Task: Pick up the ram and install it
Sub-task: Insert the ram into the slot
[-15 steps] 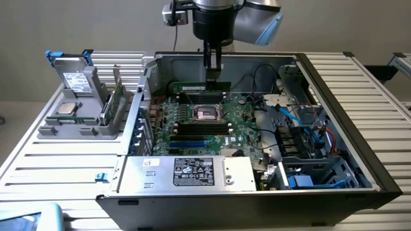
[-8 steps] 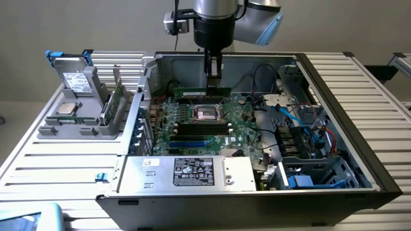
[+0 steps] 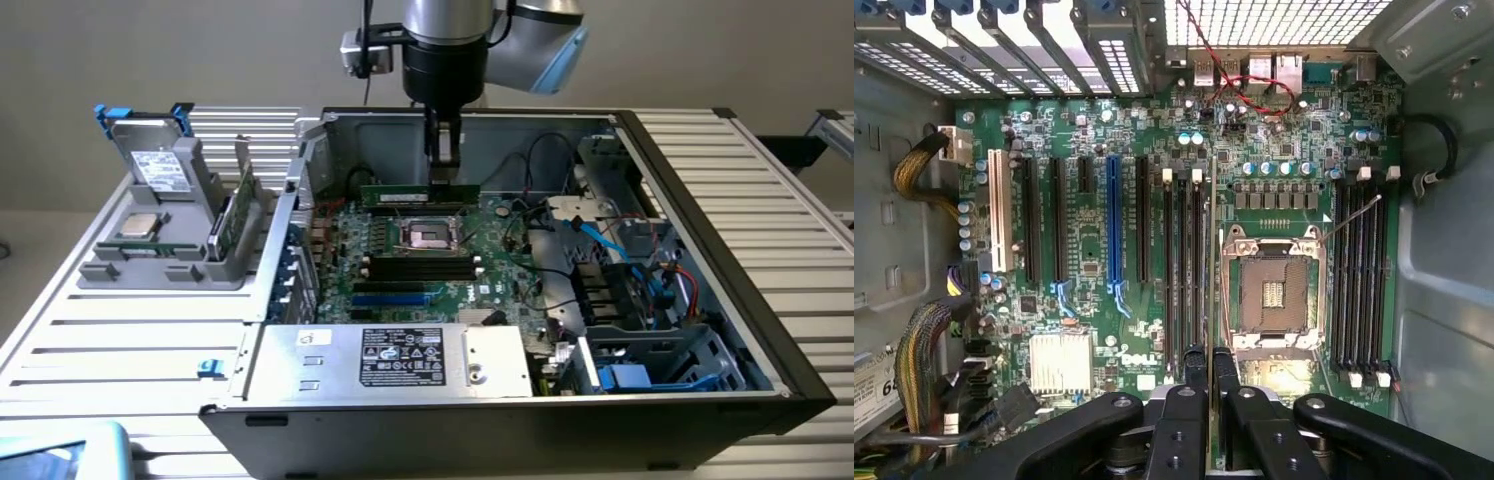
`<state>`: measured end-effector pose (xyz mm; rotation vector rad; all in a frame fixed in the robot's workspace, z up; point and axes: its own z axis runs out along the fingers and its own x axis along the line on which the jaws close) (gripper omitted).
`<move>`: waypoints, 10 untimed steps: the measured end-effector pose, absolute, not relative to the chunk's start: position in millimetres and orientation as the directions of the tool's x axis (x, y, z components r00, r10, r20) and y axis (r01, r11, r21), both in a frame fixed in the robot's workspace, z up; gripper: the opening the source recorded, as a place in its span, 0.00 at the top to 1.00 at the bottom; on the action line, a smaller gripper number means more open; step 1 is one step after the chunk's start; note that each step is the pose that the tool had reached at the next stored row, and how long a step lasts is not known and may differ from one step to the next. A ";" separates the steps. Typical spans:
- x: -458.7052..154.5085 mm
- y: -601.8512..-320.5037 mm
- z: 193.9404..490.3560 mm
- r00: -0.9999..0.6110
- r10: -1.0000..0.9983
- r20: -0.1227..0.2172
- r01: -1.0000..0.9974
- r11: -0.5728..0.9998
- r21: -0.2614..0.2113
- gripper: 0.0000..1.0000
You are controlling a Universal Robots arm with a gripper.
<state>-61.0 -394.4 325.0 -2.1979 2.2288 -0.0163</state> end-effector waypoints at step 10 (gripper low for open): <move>-58.0 -395.2 311.9 -0.014 -1.000 0.014 -1.000 0.014 -0.015 0.86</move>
